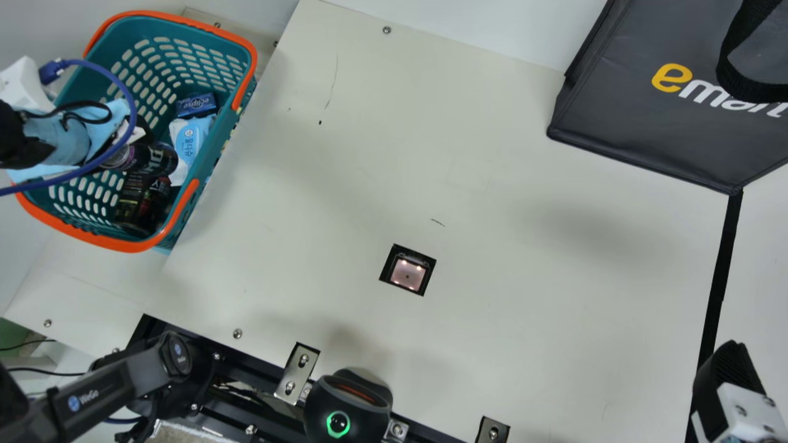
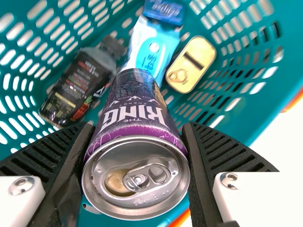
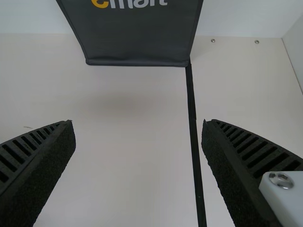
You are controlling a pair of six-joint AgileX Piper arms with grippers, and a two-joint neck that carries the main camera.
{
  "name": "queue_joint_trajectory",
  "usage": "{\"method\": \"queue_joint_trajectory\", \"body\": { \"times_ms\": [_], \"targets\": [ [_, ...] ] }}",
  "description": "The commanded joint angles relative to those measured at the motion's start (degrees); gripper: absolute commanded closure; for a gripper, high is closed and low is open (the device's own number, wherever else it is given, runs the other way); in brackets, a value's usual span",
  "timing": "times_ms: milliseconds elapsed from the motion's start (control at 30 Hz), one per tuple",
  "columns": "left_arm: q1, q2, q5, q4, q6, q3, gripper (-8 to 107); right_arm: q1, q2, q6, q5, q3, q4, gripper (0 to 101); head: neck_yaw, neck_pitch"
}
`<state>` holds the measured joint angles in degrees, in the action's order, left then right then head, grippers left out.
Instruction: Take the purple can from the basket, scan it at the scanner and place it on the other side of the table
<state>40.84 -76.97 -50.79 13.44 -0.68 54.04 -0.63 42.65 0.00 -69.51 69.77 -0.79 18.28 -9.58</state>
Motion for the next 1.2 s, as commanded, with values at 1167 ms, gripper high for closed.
{"method": "queue_joint_trajectory", "body": {
  "times_ms": [1167],
  "targets": [
    [-41.1,25.7,-3.2,-4.8,-8.7,2.9,107,0.0,0.0,0.0,0.0,0.0,0.0,6,0.1,1.7]
  ]
}}
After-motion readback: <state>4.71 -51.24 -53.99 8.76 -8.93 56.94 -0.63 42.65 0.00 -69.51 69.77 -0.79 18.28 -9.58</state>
